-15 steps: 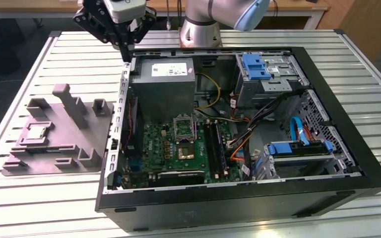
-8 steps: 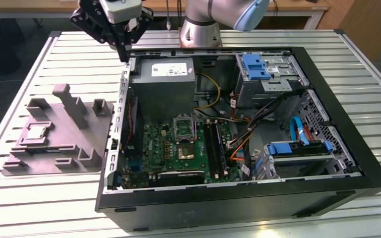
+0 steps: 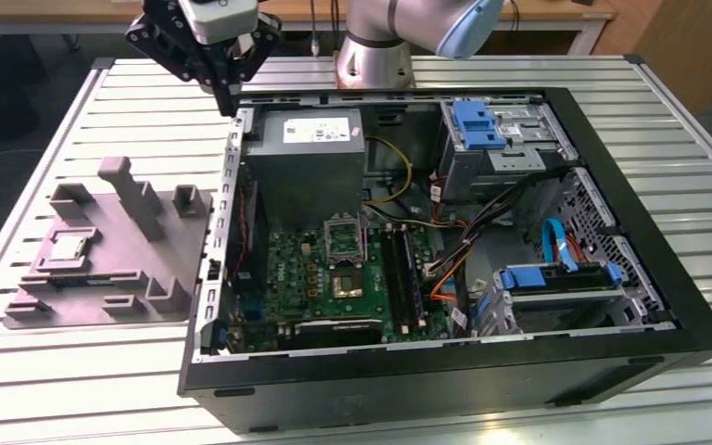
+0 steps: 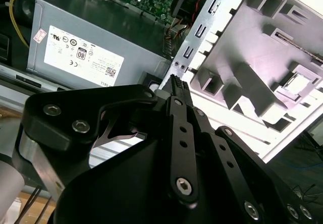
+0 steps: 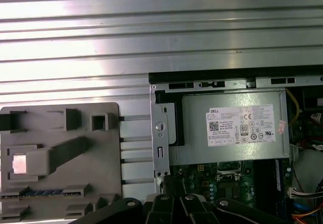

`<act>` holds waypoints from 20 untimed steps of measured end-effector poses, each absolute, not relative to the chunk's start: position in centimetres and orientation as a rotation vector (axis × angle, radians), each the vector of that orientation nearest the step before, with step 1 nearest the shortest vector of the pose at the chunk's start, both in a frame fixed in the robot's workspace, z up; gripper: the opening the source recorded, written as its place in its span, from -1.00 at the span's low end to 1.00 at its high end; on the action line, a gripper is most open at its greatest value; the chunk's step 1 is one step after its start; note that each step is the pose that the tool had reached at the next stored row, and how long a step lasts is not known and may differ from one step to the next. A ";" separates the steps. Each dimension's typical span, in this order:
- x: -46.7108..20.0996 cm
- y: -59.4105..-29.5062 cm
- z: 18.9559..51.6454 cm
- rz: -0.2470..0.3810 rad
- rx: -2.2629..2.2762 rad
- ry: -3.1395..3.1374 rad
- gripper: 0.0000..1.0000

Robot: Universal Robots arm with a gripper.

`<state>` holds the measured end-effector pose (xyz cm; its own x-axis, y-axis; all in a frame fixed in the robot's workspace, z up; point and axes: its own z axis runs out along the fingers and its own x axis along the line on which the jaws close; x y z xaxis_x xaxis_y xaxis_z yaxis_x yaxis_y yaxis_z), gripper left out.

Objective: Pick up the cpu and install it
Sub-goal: 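Reach for the cpu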

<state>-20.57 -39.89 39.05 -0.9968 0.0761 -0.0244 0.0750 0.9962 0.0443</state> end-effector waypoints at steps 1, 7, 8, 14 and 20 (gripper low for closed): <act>-20.6 -39.9 39.0 0.068 0.118 3.113 -0.79; -20.9 -39.9 39.0 0.068 0.118 3.113 -0.79; -20.9 -39.9 39.0 0.068 0.118 3.113 -0.79; -21.1 -39.9 39.0 0.068 0.118 3.113 -0.79; -21.7 -39.9 39.0 0.068 0.118 3.113 -0.79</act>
